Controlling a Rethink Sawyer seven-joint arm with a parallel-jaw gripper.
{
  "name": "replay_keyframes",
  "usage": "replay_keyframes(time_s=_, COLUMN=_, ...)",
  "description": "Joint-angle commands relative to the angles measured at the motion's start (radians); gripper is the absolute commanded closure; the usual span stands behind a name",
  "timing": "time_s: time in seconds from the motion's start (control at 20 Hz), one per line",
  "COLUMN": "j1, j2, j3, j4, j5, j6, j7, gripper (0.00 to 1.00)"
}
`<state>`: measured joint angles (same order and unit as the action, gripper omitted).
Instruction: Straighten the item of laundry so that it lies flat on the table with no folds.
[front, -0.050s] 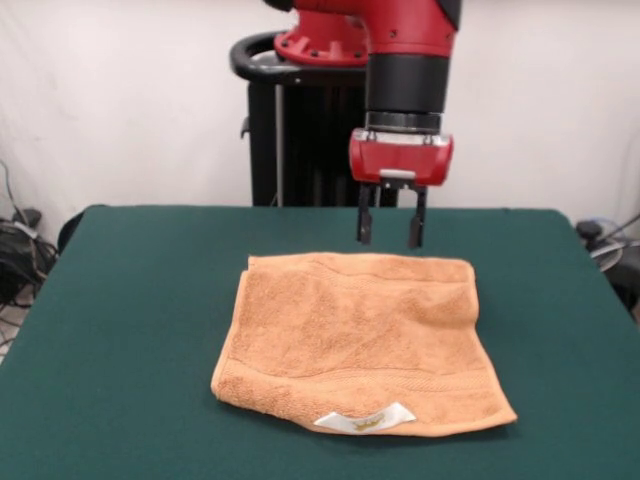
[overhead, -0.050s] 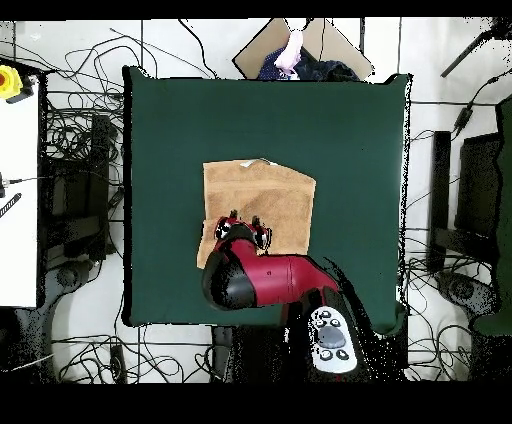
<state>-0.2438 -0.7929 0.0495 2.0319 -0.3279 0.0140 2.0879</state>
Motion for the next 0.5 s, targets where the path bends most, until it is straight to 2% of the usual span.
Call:
replay_keyframes(time_s=0.05, j1=0.060, j2=0.054, j3=0.050, j4=0.013, j5=-0.069, j6=0.153, j7=-0.019, gripper=0.00)
replay_keyframes(time_s=0.25, j1=0.147, j2=0.057, j3=0.021, j4=-0.051, j5=-0.178, j6=0.187, j7=-0.077, gripper=0.00)
replay_keyframes(time_s=0.5, j1=0.273, j2=0.041, j3=-0.057, j4=-0.118, j5=-0.314, j6=0.174, j7=-0.069, gripper=0.00)
